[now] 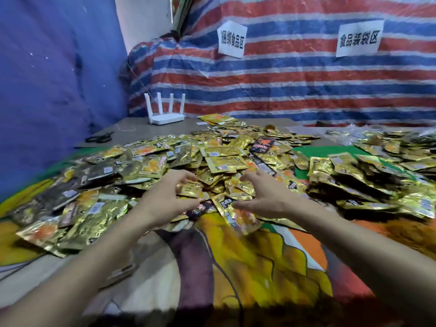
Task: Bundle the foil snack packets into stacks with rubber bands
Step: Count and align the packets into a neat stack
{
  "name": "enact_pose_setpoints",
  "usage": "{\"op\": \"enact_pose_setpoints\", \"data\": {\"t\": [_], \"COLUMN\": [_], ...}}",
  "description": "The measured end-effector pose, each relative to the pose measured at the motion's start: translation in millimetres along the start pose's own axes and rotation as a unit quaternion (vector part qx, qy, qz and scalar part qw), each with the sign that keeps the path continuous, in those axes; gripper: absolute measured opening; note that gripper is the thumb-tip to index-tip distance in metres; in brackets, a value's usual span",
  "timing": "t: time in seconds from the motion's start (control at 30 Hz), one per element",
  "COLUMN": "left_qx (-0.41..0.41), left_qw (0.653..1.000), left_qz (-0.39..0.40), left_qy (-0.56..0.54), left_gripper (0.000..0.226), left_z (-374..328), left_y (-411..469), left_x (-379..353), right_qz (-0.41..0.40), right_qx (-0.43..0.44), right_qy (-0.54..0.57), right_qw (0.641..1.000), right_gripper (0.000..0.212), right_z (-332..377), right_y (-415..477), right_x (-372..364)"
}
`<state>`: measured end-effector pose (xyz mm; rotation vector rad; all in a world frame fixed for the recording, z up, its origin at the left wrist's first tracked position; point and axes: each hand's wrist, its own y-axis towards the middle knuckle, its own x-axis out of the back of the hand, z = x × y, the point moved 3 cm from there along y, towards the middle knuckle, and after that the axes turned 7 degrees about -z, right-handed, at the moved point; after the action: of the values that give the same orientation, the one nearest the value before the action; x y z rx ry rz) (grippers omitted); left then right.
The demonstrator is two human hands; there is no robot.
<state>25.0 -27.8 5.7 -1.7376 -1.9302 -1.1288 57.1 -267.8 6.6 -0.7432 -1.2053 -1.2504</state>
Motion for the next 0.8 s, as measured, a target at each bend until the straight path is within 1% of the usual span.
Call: {"op": "enact_pose_setpoints", "data": {"t": [0.07,0.17,0.23,0.3,0.37,0.47,0.53,0.6,0.67,0.7,0.73,0.8], "left_qx": [0.022,0.056,0.058,0.052,0.031,-0.012,-0.043,-0.095,-0.143,-0.144,-0.132,-0.102], "left_qw": [0.993,0.964,0.947,0.942,0.937,0.921,0.91,0.894,0.869,0.864,0.868,0.875], "left_qz": [0.046,0.114,0.121,0.091,0.07,0.065,0.062,0.068,0.08,0.081,0.078,0.062], "left_qy": [0.107,0.235,0.293,0.319,0.342,0.383,0.408,0.432,0.467,0.475,0.472,0.469], "left_gripper": [0.059,0.08,0.089,0.092,0.094,0.094,0.089,0.071,0.054,0.05,0.047,0.044], "left_z": [17,36,44,45,42,36,31,25,21,20,20,19], "left_y": [-4,-14,-19,-18,-11,5,15,22,25,27,28,32], "left_x": [7,3,-4,-10,-15,-20,-20,-23,-30,-34,-37,-44], "right_qz": [0.05,0.084,0.093,0.099,0.107,0.115,0.109,0.105,0.101,0.099,0.099,0.105], "right_qx": [-0.05,-0.133,-0.182,-0.208,-0.21,-0.205,-0.198,-0.188,-0.182,-0.181,-0.179,-0.175], "right_qy": [-0.037,-0.08,-0.099,-0.104,-0.104,-0.109,-0.107,-0.098,-0.069,-0.05,-0.034,-0.009], "right_qw": [0.997,0.984,0.974,0.968,0.966,0.966,0.968,0.972,0.976,0.977,0.978,0.979], "right_gripper": [0.103,0.123,0.135,0.144,0.146,0.137,0.135,0.131,0.125,0.125,0.13,0.148], "right_z": [-6,-24,-34,-41,-46,-50,-52,-52,-52,-51,-49,-45], "right_y": [1,-1,-5,-9,-12,-14,-12,-8,-3,-1,1,8], "right_x": [-10,-16,-16,-17,-16,-15,-15,-14,-13,-11,-11,-10]}}
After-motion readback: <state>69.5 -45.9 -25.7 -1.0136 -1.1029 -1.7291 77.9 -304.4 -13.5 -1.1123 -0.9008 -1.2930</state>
